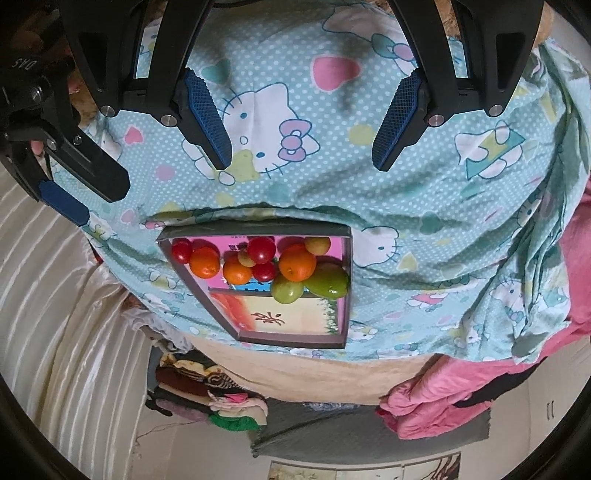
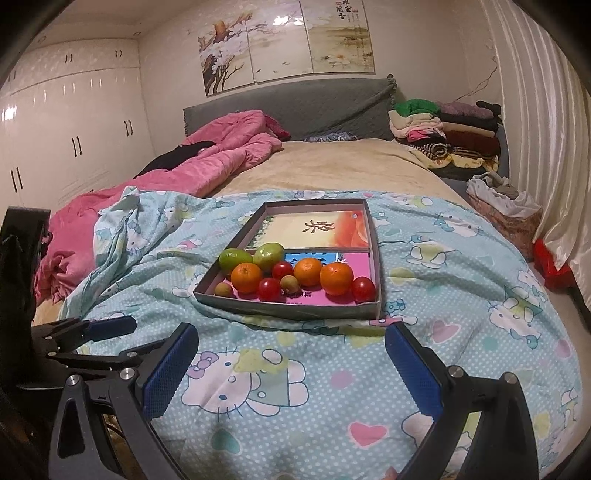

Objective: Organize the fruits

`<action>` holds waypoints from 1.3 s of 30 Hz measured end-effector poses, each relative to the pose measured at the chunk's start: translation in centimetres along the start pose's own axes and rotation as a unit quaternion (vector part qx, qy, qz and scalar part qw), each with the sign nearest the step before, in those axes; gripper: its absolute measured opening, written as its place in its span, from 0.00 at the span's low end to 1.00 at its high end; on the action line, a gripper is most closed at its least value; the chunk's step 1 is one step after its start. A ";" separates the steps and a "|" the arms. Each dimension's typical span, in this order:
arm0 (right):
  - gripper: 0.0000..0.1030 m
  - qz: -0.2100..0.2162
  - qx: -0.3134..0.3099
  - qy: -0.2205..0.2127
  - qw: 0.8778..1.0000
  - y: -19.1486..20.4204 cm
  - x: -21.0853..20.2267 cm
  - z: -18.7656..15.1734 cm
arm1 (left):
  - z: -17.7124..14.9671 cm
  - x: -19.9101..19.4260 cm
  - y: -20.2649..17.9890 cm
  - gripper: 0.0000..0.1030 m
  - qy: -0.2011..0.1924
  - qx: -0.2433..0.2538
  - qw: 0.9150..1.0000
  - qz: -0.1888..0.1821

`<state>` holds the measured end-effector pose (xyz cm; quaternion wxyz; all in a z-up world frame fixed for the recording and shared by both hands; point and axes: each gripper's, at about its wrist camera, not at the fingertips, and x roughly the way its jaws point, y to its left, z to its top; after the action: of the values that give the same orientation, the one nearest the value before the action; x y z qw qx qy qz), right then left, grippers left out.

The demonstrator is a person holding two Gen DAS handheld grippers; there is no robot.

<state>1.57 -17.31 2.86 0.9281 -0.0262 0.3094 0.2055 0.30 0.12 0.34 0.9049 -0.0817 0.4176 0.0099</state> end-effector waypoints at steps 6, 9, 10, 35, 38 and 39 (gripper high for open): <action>0.99 -0.003 0.004 0.000 1.000 -0.1 0.1 -0.1 | 0.0 0.0 0.1 0.77 -0.002 0.000 1.000 0.002; 0.99 -0.003 0.004 0.000 1.000 -0.1 0.1 -0.1 | 0.0 -0.1 0.1 0.77 -0.005 0.000 1.000 0.003; 0.99 -0.002 0.005 -0.001 1.000 -0.2 0.1 -0.1 | 0.1 -0.1 0.1 0.77 -0.006 0.001 1.000 0.004; 0.99 -0.003 0.004 0.002 1.000 0.0 0.3 -0.2 | 0.2 0.3 0.6 0.77 0.001 -0.007 1.000 0.006; 0.99 -0.003 0.005 0.001 1.000 -0.1 0.3 -0.2 | 0.2 0.3 0.5 0.77 0.001 -0.007 1.000 0.005; 0.99 -0.003 0.005 0.002 1.000 -0.1 0.3 -0.2 | 0.2 0.3 0.5 0.77 0.001 -0.008 1.000 0.006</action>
<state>1.73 -17.34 2.50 0.9283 -0.0224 0.3120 0.2009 0.60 0.68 0.18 0.9038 -0.0863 0.4187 0.0180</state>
